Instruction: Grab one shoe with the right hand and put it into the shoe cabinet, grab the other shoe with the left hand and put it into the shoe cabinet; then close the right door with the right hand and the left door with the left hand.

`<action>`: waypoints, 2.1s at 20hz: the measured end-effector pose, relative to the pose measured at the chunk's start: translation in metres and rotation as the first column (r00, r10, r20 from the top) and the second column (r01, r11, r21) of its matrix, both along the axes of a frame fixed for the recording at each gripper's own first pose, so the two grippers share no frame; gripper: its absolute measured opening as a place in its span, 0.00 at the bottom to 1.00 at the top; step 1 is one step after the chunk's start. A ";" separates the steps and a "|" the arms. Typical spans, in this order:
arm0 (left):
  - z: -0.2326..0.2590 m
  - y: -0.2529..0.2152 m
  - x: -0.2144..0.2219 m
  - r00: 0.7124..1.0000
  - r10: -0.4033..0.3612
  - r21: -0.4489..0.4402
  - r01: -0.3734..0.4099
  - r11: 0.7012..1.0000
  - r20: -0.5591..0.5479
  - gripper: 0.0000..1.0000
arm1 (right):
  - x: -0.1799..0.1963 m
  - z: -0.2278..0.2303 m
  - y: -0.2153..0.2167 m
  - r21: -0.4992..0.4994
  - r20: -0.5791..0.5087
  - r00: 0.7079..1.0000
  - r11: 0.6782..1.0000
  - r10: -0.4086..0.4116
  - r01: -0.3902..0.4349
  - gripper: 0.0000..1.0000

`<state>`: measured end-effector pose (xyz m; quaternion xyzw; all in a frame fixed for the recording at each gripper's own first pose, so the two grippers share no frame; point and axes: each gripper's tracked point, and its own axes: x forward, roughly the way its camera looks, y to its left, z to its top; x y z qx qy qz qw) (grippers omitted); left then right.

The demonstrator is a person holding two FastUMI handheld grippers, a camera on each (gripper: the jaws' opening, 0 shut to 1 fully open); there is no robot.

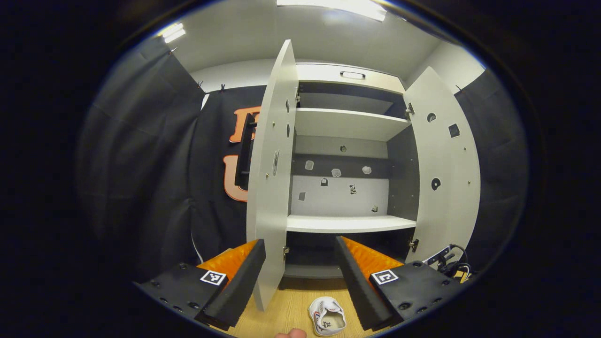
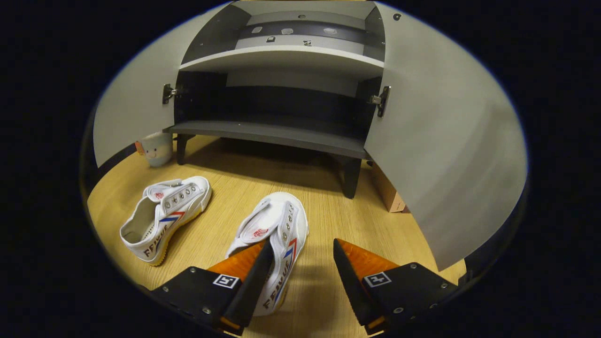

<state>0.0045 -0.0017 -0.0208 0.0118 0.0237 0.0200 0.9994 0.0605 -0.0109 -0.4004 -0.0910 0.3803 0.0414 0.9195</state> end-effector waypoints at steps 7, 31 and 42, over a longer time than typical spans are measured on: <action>-0.007 -0.001 0.002 0.999 0.022 0.000 -0.022 1.000 -0.023 0.94 | 0.033 -0.017 0.008 0.043 0.046 0.999 0.999 0.008 -0.010 0.65; -0.006 -0.022 0.007 0.997 -0.068 0.006 0.068 0.998 0.021 0.96 | 0.093 0.267 0.043 0.163 0.387 0.913 0.984 -0.132 0.073 0.01; -0.021 -0.006 0.009 0.999 -0.046 -0.014 0.045 0.999 -0.010 0.96 | 0.312 0.338 0.036 0.073 0.450 0.873 0.982 -0.189 0.175 0.01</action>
